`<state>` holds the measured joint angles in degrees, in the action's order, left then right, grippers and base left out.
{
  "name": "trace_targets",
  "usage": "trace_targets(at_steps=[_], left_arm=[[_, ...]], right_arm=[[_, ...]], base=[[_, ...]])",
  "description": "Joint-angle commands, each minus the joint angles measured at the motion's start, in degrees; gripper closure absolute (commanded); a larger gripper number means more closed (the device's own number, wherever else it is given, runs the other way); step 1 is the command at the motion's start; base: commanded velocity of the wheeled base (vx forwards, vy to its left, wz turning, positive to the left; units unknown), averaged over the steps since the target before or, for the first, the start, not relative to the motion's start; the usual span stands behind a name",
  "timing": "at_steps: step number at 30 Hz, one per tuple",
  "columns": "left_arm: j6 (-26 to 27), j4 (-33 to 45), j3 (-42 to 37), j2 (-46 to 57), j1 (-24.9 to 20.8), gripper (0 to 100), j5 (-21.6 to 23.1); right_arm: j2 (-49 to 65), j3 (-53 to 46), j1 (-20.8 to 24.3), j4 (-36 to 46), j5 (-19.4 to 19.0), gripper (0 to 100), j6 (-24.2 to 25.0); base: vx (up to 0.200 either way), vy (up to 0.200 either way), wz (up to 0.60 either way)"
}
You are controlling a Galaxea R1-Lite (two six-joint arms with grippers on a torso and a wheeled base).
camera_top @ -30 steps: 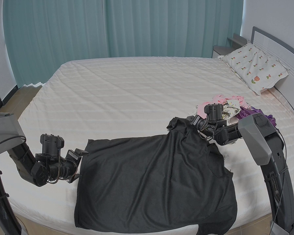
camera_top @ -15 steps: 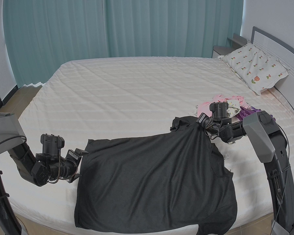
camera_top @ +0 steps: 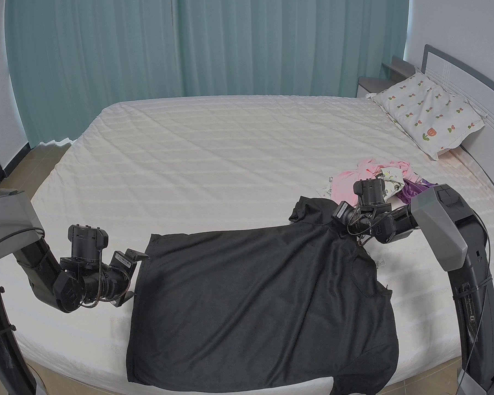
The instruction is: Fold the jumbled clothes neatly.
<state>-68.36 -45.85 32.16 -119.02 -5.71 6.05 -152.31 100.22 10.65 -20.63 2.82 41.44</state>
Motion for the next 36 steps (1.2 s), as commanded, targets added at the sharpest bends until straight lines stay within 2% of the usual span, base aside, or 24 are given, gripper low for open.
trace_targets(at_steps=[1, 8, 13, 16, 20, 23, 31, 36], left_arm=[[-0.01, -0.12, 0.1, -0.08, -0.01, 0, 0.02], [0.25, -0.12, -0.69, 0.36, -0.1, 0, 0.11], [0.51, -0.12, -2.01, 0.89, -0.27, 0, 0.11], [0.51, -0.12, -3.33, 2.74, -1.06, 0, 0.19], [0.51, -0.03, -5.35, 7.31, -3.26, 0, 0.19], [0.95, 0.15, -6.23, 8.89, -5.11, 0, 0.19], [1.83, -0.12, -12.3, 9.07, -8.8, 0, -0.07], [2.01, -1.35, -14.58, 9.15, -8.88, 0, -0.77]], right_arm=[[0.08, -0.29, -0.2, 0.94, 0.17, 0, -0.04], [5.27, -2.13, -1.6, 1.47, 0.08, 0, 0.66], [15.9, -17.78, -2.48, 0.32, -1.32, 0, -1.09], [20.3, -26.83, -2.39, -4.33, -1.67, 0, -1.18], [27.5, -42.65, -1.95, -16.55, -2.03, 0, -1.89], [31.64, -52.05, -1.87, -21.74, -1.76, 0, -1.89], [39.9, -69.11, -1.51, -29.12, -1.85, 0, -0.13], [40.42, -76.58, -0.46, -35.89, -1.32, 0, 4.62]], base=[[0.0, 0.0, 0.0], [0.0, 0.0, 0.0], [0.0, 0.0, 0.0], [0.0, 0.0, 0.0], [-0.2, 0.0, 0.0], [-0.2, 0.0, 0.0], [-0.2, 0.0, 0.0], [-0.2, 0.0, 0.0]])
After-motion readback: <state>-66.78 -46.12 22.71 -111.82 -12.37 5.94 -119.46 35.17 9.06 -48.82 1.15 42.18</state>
